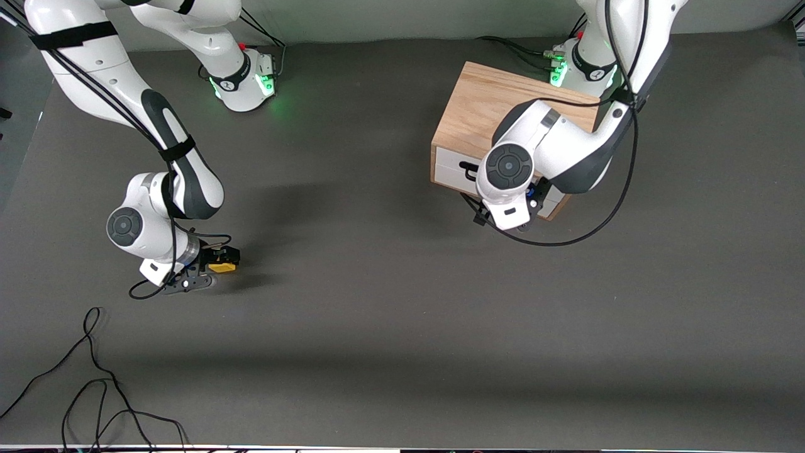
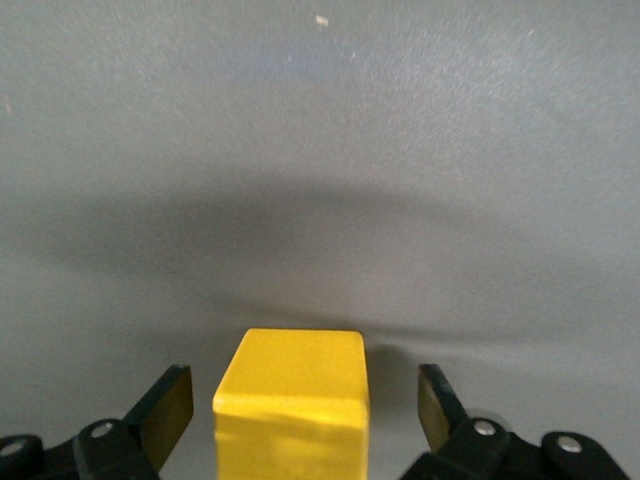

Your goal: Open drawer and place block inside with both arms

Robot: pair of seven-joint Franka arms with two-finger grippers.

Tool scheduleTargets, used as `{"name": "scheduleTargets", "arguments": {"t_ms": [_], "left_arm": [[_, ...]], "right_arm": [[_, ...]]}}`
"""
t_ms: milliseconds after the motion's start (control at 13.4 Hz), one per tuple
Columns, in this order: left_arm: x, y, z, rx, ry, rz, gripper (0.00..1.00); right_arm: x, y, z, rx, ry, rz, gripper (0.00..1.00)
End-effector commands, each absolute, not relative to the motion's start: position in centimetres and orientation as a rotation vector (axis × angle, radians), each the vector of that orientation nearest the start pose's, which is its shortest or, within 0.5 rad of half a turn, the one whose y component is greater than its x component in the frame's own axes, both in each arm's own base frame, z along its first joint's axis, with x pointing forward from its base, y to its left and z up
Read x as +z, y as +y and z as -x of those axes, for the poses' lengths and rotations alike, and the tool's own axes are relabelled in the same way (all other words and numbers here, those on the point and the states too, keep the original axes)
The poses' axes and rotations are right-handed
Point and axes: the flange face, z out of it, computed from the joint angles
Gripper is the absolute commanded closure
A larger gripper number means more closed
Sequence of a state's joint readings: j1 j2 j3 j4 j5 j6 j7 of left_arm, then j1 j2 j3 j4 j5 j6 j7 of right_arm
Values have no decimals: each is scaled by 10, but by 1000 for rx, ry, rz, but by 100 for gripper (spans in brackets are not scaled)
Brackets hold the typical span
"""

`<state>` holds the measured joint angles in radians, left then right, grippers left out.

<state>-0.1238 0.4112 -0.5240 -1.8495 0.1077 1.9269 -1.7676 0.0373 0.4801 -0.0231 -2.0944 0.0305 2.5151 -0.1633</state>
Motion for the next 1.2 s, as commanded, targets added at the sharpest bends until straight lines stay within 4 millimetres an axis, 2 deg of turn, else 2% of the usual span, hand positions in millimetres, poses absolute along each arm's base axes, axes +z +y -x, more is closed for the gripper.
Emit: {"name": "scheduleTargets", "arguments": {"t_ms": [0,150,374,449,749,899,1048,1123], "left_arm": [[303,-343,-496,261,-1511,2489,0],[299,-343,-497,267,-1509,2483,0],[292,-342,-500,245,-1496,2488,0],[292,-342,-501,244,-1498,2492,0],[292,-346,-508,231,-1538,2520,0],[289,-350,-518,191,-1593,2532,0],[286,-354,-529,181,-1606,2540,0],[288,-357,-538,181,-1623,2553,0]], "right_arm": [[183,6,-579,86,-274,3122,3],[183,6,-579,83,-277,3122,15],[179,6,-578,92,-272,3120,21],[179,6,-578,93,-272,3120,27],[185,6,-580,81,-270,3121,63],[190,7,-581,92,-272,3118,81],[207,9,-585,92,-277,3117,100],[223,9,-586,99,-275,3115,100]]}}
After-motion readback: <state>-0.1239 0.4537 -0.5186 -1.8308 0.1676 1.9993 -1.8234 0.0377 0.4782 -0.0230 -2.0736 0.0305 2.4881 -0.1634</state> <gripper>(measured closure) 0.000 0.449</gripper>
